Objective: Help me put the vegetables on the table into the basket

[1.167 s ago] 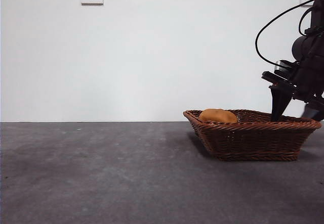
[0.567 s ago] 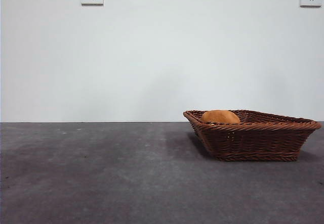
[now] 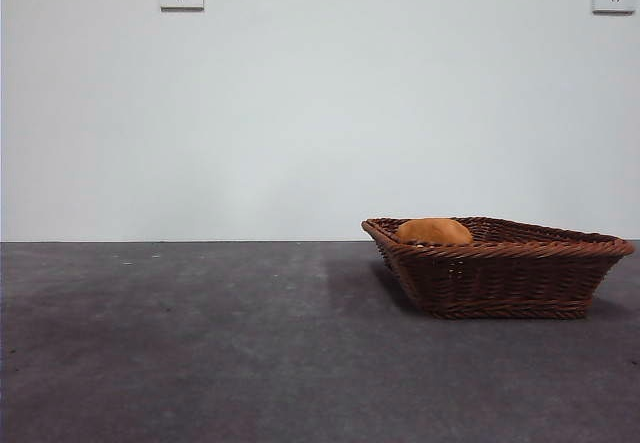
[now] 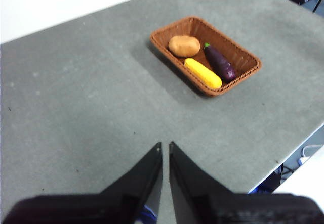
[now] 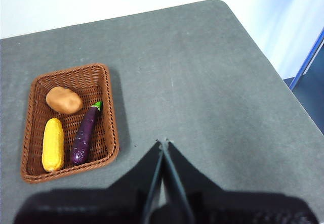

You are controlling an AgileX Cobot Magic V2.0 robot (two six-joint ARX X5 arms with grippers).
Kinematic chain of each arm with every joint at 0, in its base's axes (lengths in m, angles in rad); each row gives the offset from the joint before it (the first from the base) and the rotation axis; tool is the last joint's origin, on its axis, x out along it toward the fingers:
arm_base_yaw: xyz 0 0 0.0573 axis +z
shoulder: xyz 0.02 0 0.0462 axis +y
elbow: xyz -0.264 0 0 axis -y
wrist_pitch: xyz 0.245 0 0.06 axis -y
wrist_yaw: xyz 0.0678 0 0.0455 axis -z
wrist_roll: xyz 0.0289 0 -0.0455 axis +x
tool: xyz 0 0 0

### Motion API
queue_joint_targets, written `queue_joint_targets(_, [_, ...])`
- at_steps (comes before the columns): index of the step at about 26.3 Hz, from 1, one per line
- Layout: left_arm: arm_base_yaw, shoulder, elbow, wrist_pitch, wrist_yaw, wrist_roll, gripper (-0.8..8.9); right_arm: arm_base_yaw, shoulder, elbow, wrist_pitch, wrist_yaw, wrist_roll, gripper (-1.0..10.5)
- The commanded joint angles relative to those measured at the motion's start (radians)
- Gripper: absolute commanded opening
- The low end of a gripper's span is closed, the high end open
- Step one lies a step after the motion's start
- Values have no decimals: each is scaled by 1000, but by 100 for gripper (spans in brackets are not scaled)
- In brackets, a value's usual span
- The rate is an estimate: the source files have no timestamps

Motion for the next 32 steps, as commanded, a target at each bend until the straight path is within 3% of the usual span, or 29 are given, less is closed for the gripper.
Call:
queue_joint_targets(1, [-1, 39, -5, 4, 4, 10, 27, 0, 11, -5, -21, 4, 10, 0])
queue_joint_targets(10, [21, 173, -6, 5, 7, 10, 27, 0, 96, -5, -21, 4, 10, 0])
queue_joint_targets(15, [109, 138, -54, 37, 6, 32, 27, 0, 169, -5, -21, 4, 10, 0])
queue_joint_targets(17, [186, 40, -199, 243, -42, 225, 27, 0, 223, -5, -21, 4, 10, 0])
queue_joint_targets(18, [225, -17, -299, 378, -46, 263, 27, 0, 247, -5, -21, 4, 10, 0])
queue_joint_targets(20, [292, -137, -520, 637, -61, 265, 27, 0, 309, -5, -21, 4, 10, 0])
queue_joint_targets(22, [341, -240, -726, 830, -163, 266, 27, 0, 373, -5, -21, 4, 10, 0])
queue_joint_targets(28, [488, -482, -1173, 1175, -177, 193, 27, -1, 552, -5, -21, 4, 10, 0])
queue_joint_targets(32, [499, -570, -1339, 1241, -180, 34, 27, -1, 636, -5, -9, 4, 10, 0])
